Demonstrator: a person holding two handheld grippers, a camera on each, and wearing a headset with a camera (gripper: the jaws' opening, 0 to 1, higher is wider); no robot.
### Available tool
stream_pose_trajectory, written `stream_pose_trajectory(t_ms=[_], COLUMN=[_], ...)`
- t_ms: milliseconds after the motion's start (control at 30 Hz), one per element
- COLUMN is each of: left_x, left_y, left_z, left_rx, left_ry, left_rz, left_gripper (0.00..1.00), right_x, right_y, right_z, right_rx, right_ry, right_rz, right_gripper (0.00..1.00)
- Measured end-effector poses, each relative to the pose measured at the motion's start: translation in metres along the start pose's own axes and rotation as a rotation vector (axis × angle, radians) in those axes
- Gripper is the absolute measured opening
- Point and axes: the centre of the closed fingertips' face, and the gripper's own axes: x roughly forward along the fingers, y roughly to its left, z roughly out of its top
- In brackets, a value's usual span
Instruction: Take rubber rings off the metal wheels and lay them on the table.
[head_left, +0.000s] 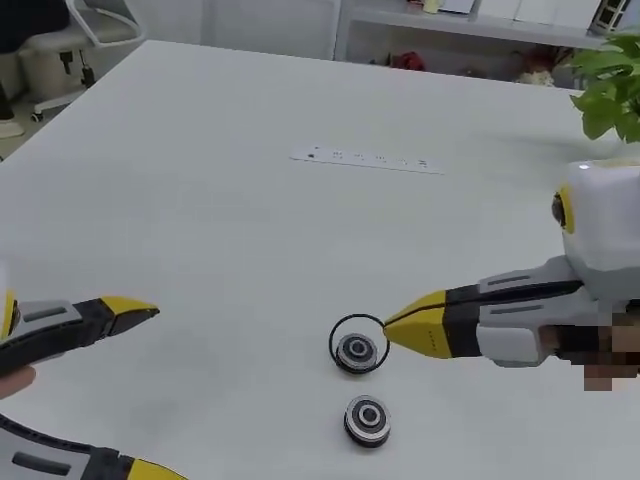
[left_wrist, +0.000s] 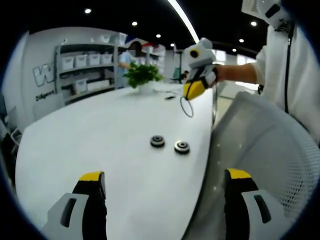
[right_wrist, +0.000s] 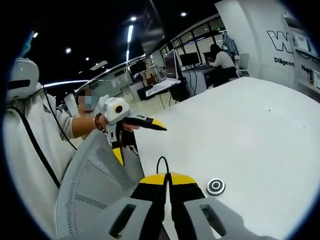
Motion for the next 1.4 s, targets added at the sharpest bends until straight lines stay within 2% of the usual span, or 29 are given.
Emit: stream_pose_trajectory(t_ms=[633, 1033, 1400], left_x=[0.003, 0.005, 0.008], left_y=[0.001, 0.0, -0.002], left_z=[-0.002, -0.004, -0.007], left_rx=[-0.013, -0.018, -0.014], left_ry=[-0.007, -0.007, 0.005], left_rz=[-0.012, -0.013, -0.024], left_gripper=[1.0, 1.0, 1.0], right_x=[0.032, 0.056, 0.079], right_y=[0.0, -0.002, -0.007], right_z=[-0.002, -0.01, -0.029], right_rx=[-0.003, 0.006, 0.016], right_ry=[0.037, 0.066, 0.121], right_rz=[0.037, 0.049, 0.056], right_gripper=[0.0, 0.0, 0.0])
